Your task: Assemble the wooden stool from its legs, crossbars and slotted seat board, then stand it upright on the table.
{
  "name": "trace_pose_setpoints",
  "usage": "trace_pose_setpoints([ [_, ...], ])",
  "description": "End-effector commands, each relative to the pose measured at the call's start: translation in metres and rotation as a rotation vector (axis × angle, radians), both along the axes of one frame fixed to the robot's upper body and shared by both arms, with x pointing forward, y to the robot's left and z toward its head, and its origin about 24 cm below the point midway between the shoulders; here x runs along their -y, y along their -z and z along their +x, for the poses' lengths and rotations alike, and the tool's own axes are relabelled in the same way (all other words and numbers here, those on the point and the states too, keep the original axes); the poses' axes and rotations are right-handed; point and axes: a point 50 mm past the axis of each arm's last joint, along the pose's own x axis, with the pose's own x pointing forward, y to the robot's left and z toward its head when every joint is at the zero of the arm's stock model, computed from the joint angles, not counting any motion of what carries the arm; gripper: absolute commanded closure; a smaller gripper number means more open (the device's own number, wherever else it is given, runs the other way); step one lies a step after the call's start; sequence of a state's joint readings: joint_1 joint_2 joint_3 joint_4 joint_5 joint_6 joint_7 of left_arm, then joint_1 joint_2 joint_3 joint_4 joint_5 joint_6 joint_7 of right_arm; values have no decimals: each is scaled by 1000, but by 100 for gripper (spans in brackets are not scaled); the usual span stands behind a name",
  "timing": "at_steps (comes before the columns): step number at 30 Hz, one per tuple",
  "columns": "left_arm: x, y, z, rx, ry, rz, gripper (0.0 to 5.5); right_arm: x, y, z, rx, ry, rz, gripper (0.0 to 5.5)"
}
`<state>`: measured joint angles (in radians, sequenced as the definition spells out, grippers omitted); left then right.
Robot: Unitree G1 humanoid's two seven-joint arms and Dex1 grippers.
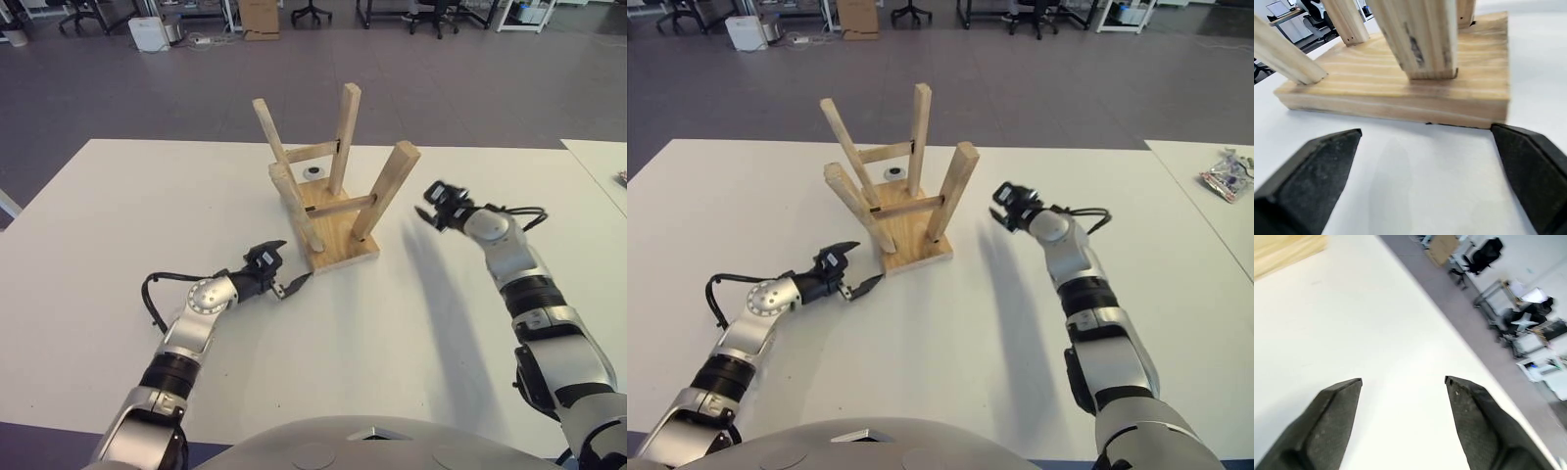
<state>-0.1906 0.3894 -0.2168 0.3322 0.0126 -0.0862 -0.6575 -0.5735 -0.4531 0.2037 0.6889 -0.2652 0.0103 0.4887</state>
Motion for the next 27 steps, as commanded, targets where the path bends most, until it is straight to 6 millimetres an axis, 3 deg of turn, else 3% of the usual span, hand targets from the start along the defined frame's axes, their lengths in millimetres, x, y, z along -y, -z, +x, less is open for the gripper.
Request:
trace_pose_setpoints([
  [1, -29, 26, 4, -113, -138, 255, 67, -22, 31, -15, -109, -144, -9, 233],
  [4, -27, 28, 8, -107, -137, 291, 67, -40, 46, -25, -154, -231, 18, 233],
  [9, -3, 33, 4, -114, -80, 234, 67, -71, 50, -50, -175, -462, 138, 233],
  [13, 7, 32, 2, -86, -46, 223, 67, -68, 49, -64, -188, -517, 168, 233],
  [19, 18, 20, -7, -56, -25, 130, 67, -56, 49, -66, -168, -405, 193, 233],
  [22, 11, 13, -19, -50, -49, 99, 67, -48, 45, -60, -144, -340, 207, 233],
  [24, -5, 9, -21, -24, -138, 98, 67, -42, 43, -62, -137, -323, 197, 233],
  [27, -52, 5, -15, 49, -376, 117, 67, -33, 40, -67, -138, -316, 193, 233],
])
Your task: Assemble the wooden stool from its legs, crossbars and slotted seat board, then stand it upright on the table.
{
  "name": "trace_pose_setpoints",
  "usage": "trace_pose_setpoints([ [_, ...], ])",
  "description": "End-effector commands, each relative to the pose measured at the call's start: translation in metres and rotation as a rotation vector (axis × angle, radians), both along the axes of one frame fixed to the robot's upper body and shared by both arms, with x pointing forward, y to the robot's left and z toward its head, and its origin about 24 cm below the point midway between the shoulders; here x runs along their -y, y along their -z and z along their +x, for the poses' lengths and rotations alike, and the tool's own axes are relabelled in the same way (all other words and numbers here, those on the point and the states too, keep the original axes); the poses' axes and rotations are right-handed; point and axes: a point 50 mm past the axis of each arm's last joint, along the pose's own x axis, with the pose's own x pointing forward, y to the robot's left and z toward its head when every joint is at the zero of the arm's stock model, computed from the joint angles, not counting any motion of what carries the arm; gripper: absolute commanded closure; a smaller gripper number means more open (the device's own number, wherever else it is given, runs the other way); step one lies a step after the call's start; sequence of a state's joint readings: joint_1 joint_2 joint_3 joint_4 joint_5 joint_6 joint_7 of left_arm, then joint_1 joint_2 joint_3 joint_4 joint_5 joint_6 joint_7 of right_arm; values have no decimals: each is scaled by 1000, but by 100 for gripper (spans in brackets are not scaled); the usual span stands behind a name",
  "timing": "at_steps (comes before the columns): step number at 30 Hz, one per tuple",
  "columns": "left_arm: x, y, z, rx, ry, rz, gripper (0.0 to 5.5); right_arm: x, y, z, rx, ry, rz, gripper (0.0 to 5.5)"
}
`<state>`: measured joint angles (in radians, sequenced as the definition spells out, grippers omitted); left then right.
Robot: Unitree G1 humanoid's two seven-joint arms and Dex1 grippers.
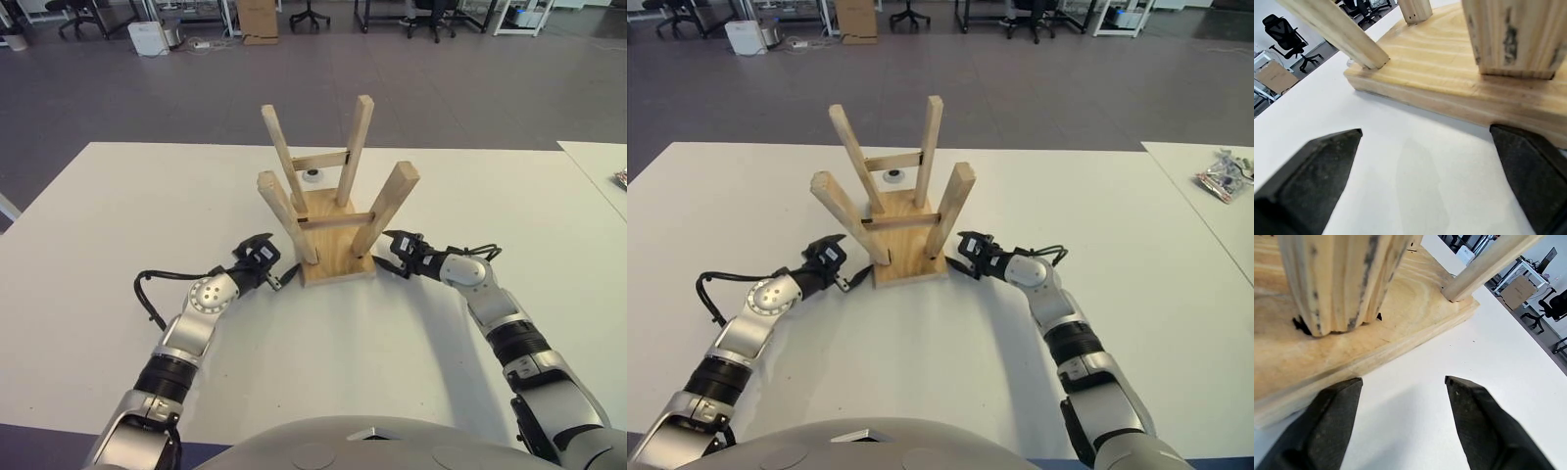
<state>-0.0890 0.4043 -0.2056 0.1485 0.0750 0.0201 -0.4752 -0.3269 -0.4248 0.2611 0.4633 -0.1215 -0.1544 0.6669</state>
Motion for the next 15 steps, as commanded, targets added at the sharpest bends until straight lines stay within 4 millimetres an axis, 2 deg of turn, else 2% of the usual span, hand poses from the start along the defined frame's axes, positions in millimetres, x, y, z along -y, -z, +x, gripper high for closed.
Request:
trace_pose_setpoints([
  [1, -57, 10, -3, 1, -269, 33, 67, 9, 8, -15, -65, -4, -21, 233],
  [3, -77, 6, -2, 7, -433, -64, 67, 20, 3, -15, -54, 22, -46, 233],
  [5, -86, 5, -2, -3, -581, -144, 67, 34, -11, -7, 12, 104, -59, 233],
  [7, -87, 0, 0, -44, -681, -193, 67, 44, -34, 6, 97, 187, -36, 233],
  [8, -87, -18, 5, 26, -696, -288, 67, 47, -53, 12, 144, 228, 20, 233],
  [11, -90, -100, 14, 319, -668, -629, 67, 41, -122, 23, 266, 282, 301, 233],
  [13, -74, -159, 18, 461, -549, -797, 67, 23, -171, 20, 308, 226, 551, 233],
  [15, -54, -196, 16, 492, -408, -886, 67, 8, -203, 11, 314, 155, 709, 233],
])
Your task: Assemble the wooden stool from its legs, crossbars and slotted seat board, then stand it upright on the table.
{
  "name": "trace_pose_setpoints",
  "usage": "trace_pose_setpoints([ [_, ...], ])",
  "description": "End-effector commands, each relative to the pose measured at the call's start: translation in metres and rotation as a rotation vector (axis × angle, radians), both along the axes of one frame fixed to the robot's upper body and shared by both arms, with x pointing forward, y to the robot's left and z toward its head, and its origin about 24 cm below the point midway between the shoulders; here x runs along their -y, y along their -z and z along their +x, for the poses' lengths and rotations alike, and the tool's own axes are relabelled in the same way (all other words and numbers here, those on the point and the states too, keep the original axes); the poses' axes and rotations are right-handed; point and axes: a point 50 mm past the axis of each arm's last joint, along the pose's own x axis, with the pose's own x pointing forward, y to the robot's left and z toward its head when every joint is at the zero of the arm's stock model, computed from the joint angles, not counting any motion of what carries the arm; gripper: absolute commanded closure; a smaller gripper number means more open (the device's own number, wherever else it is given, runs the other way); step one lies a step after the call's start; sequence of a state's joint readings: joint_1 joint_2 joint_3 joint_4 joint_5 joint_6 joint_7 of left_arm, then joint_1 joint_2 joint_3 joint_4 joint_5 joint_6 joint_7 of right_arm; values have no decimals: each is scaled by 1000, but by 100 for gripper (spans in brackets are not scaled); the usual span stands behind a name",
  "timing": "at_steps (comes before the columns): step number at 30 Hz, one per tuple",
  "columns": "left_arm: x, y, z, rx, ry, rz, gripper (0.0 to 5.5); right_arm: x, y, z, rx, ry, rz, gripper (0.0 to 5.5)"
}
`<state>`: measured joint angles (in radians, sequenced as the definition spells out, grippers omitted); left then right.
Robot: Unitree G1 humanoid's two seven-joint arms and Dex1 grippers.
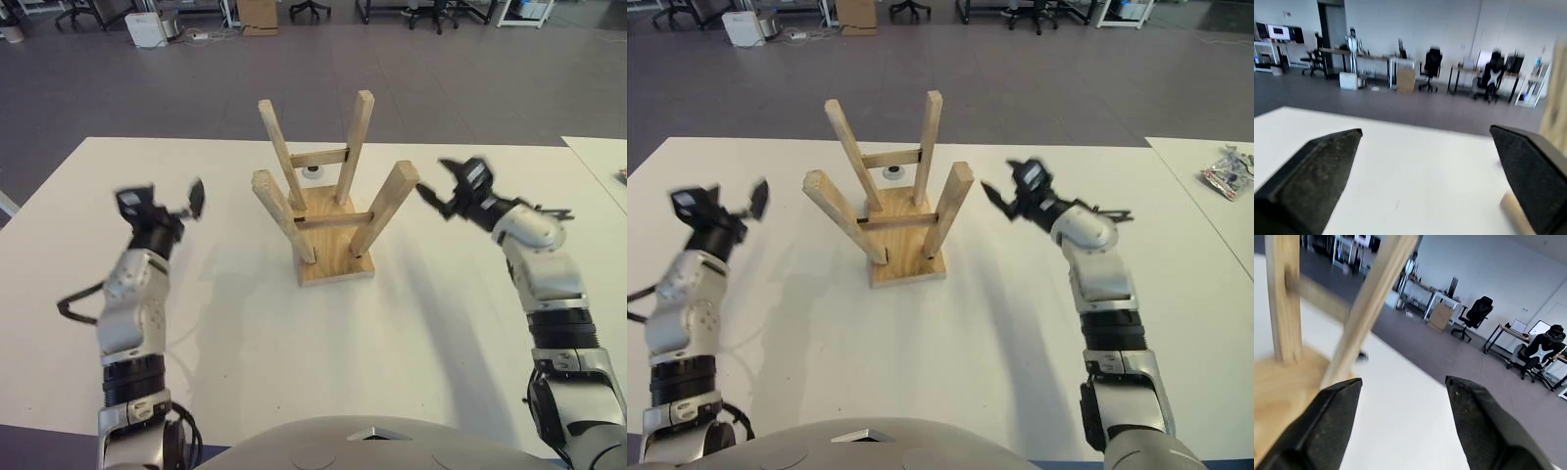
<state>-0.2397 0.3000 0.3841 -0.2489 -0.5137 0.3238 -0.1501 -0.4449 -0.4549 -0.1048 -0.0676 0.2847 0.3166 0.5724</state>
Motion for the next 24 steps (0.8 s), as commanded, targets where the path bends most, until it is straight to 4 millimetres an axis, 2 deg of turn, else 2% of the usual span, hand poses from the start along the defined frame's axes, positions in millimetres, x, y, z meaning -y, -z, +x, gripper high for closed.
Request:
trace_pose_setpoints([
  [1, 35, -62, -2, 158, 201, -70, 67, -27, -60, -14, 92, -140, 242, 233],
  [3, 49, -88, -8, 214, 310, -73, 67, -36, -81, -22, 116, -193, 325, 233],
  [5, 63, -105, -13, 252, 413, -62, 67, -42, -94, -25, 125, -223, 376, 233],
  [10, 96, -129, -15, 271, 599, -95, 67, -60, -115, -26, 165, -295, 511, 233],
  [12, 103, -124, -11, 231, 618, -126, 67, -71, -104, -21, 121, -310, 536, 233],
  [13, 107, -109, -7, 152, 618, -150, 67, -78, -89, -18, 58, -309, 523, 233],
  [14, 113, -79, 0, 10, 617, -180, 67, -84, -64, -12, -35, -289, 518, 233],
  [15, 118, -45, 6, -148, 617, -200, 67, -85, -37, -5, -119, -229, 508, 233],
  [16, 122, -1, 8, -329, 574, -211, 67, -87, -2, 2, -235, -172, 486, 233],
  [17, 130, 45, 2, -521, 585, -235, 67, -87, 30, 3, -319, -123, 435, 233],
  [18, 138, 80, -11, -662, 608, -225, 67, -87, 50, 0, -382, -93, 411, 233],
  [19, 145, 102, -23, -753, 635, -231, 67, -88, 61, -2, -415, -88, 402, 233],
  [21, 150, 115, -31, -782, 635, -252, 67, -89, 59, -4, -410, -99, 409, 233],
  [24, 147, 108, -22, -728, 604, -263, 67, -89, 50, 0, -380, -106, 420, 233],
])
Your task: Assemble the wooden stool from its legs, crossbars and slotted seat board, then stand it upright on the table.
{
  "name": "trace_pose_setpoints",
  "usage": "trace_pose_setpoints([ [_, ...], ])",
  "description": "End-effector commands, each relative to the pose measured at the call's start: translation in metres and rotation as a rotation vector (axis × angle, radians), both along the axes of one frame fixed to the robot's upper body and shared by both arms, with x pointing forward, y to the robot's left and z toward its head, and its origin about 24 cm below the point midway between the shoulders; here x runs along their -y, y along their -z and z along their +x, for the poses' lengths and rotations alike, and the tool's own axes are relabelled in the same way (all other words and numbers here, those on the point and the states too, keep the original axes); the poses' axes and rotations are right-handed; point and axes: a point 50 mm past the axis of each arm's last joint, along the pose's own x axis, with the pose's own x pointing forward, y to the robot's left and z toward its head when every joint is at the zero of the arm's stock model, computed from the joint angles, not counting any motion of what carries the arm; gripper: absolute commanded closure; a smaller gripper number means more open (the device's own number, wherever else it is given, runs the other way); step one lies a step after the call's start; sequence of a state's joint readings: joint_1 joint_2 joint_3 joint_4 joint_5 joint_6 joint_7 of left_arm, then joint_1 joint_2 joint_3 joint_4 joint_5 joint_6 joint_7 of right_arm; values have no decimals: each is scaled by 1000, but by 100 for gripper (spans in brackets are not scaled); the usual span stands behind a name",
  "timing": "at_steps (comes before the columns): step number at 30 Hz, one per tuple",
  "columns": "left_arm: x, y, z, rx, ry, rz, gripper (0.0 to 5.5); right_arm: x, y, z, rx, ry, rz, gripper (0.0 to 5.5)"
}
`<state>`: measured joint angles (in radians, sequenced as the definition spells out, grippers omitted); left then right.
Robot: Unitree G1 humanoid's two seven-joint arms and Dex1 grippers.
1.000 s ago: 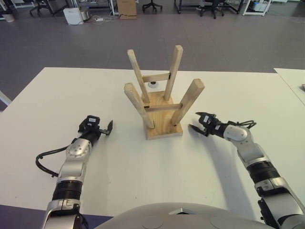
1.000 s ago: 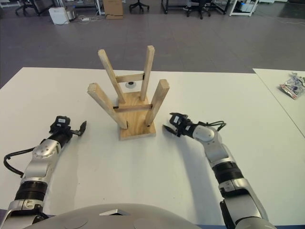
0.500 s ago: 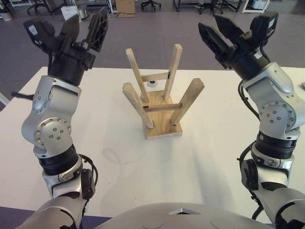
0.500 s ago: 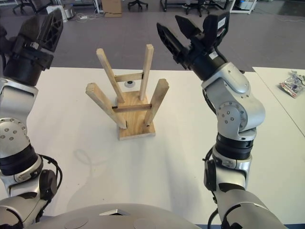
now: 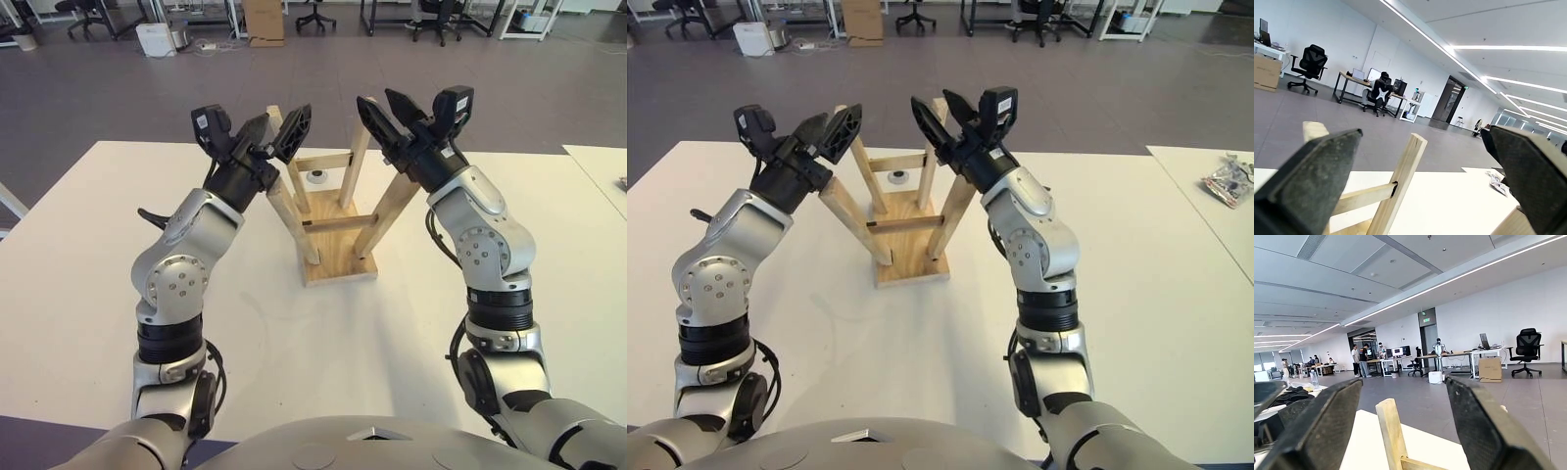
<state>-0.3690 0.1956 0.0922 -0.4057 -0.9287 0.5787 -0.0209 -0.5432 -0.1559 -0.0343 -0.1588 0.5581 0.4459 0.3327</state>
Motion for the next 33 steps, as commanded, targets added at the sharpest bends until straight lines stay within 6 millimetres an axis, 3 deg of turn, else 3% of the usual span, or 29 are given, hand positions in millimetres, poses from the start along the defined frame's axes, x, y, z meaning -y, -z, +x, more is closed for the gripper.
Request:
trace_pose_setpoints([
  [1, 26, 130, -22, -587, 112, 196, 67, -6, 67, 0, -309, -17, -73, 233],
  [4, 17, 93, -5, -423, 70, 197, 67, -9, 38, 1, -234, -49, -29, 233],
  [10, -2, -7, 11, -32, -15, 155, 67, -6, -34, -4, -99, -172, 132, 233],
  [15, -6, -99, -9, 372, -40, -52, 67, 10, -104, -20, 122, -257, 352, 233],
  [17, -8, -117, -16, 462, -51, -128, 67, 16, -115, -26, 170, -276, 399, 233],
  [19, -7, -113, -15, 441, -43, -146, 67, 17, -105, -23, 141, -258, 382, 233],
  [20, -4, -99, -12, 374, -38, -127, 67, 17, -92, -19, 96, -230, 347, 233],
  [21, 1, -70, -7, 250, -21, -36, 67, 17, -67, -11, 1, -188, 301, 233],
  [23, 9, 17, -2, -112, 35, 137, 67, 14, 3, -1, -261, -71, 113, 233],
  [24, 11, 53, -7, -261, 72, 192, 67, 12, 26, -3, -350, -58, 62, 233],
  [26, 19, 108, -25, -447, 143, 305, 67, 3, 51, -14, -437, -91, 12, 233],
  [28, 27, 123, -34, -487, 180, 309, 67, -5, 58, -21, -463, -129, 0, 233],
  [33, 25, 106, -21, -404, 134, 272, 67, -11, 47, -20, -428, -134, 37, 233],
])
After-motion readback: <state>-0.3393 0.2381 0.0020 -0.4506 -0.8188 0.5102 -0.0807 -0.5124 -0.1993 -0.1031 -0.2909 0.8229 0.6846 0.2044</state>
